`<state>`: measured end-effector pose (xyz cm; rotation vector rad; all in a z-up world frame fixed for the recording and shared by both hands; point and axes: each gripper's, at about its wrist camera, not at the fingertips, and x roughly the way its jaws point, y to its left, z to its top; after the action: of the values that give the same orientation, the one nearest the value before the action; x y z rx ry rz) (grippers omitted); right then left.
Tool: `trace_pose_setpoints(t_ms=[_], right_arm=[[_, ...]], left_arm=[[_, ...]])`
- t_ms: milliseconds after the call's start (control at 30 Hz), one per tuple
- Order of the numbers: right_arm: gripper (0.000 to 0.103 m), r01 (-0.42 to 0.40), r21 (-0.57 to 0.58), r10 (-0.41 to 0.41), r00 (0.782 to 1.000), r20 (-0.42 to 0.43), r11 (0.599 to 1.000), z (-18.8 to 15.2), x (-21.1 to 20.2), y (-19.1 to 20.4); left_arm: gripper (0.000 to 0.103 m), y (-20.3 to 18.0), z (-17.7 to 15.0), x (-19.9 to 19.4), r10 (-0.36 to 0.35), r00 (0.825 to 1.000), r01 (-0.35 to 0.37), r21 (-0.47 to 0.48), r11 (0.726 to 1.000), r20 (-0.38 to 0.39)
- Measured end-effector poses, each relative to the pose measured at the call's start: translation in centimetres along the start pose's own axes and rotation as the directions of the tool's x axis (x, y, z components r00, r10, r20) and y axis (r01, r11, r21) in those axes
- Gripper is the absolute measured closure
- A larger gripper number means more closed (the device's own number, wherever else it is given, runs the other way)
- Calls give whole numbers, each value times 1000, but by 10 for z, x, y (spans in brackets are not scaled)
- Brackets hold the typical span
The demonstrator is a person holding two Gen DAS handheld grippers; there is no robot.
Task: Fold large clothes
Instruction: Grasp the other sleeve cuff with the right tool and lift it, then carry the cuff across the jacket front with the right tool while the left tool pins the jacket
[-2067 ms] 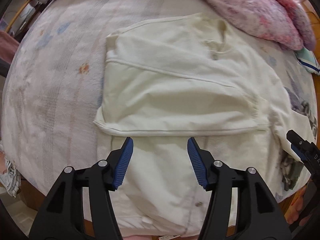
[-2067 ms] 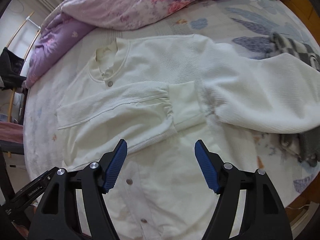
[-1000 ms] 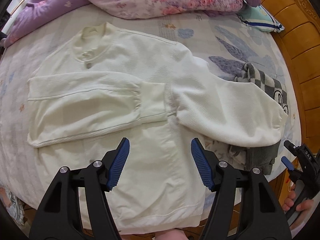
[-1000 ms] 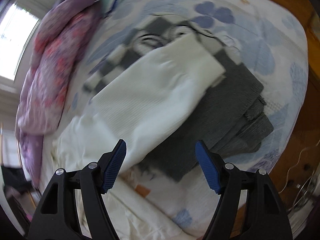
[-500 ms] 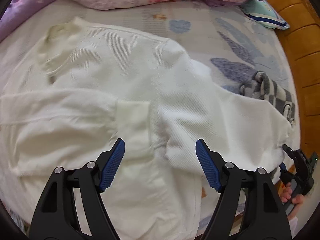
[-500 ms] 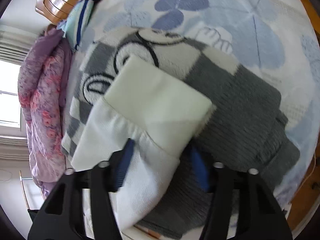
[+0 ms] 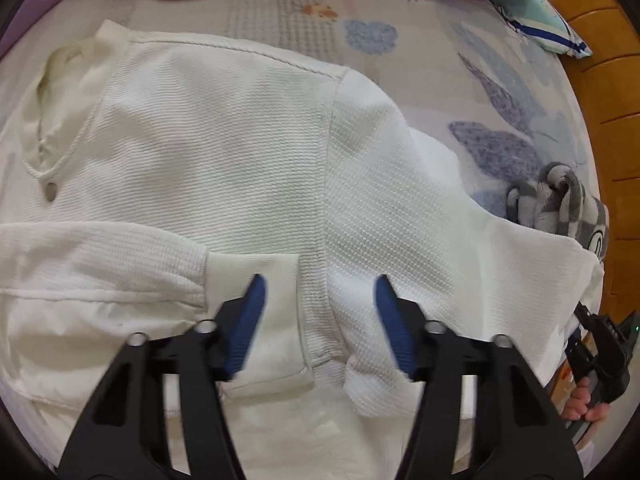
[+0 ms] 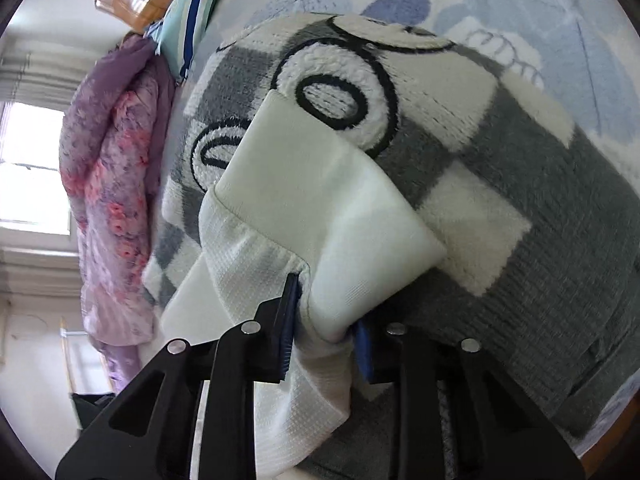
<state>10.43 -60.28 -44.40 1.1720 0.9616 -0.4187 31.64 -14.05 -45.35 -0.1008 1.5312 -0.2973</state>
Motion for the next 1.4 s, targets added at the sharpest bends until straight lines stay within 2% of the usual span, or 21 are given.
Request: trace_pose_setpoints(t_ms=[33,100,133,200,233,333,400,500,600,733,833,933,1133,1267,1400], right_arm=[[86,2,1,-2,1000,10,1000,-1,-1,1],[89,4,8,-5,999,34,1000,-4,-9,0],[90,18,4,-18,998,59,1000,-5,-15,2],[90,26,-30,-22,992,128,999,-8,-34,11],[91,29,-49,-21,988,156,998,-11,-41,14],[91,50,-110,-25,975,220,993,-23,-66,31],[91,-2,-144,40,965,261,990,-32,-82,43],[91,-37,-230,105,952,289,972,-44,-94,69],[91,-110,-297,192,945,263,948,-56,-96,93],[91,-224,-397,315,931,183,890,-76,-90,136],[91,-285,-449,374,919,123,847,-90,-85,166],[91,-341,-476,434,896,97,811,-97,-90,195],[91,-358,-560,483,871,88,747,-120,-109,258],[91,-402,-588,514,857,27,702,-148,-110,294],[91,-410,-628,502,864,-35,662,-186,-104,331]], left_arm=[[52,0,1,3,-1,1000,2,9,1000,-8],[70,-1,2,7,-32,999,32,18,999,-17],[73,-2,2,8,-41,999,42,22,999,-16],[89,-3,3,14,-37,999,38,35,999,-18],[93,-3,4,21,-33,999,35,38,999,-35],[95,-4,5,35,-18,999,20,44,999,-50],[97,-5,4,43,2,999,0,43,999,-52],[98,-4,6,54,13,998,-11,36,999,-56],[97,0,8,59,11,999,-11,3,1000,-43],[97,3,5,60,-9,1000,9,6,1000,-13],[97,8,3,59,-33,999,33,-2,999,2],[97,10,3,59,-50,999,50,11,999,11],[97,8,2,59,-51,998,49,63,997,29],[97,12,5,62,-88,996,87,36,996,35],[97,10,6,61,-87,996,85,53,995,28]])
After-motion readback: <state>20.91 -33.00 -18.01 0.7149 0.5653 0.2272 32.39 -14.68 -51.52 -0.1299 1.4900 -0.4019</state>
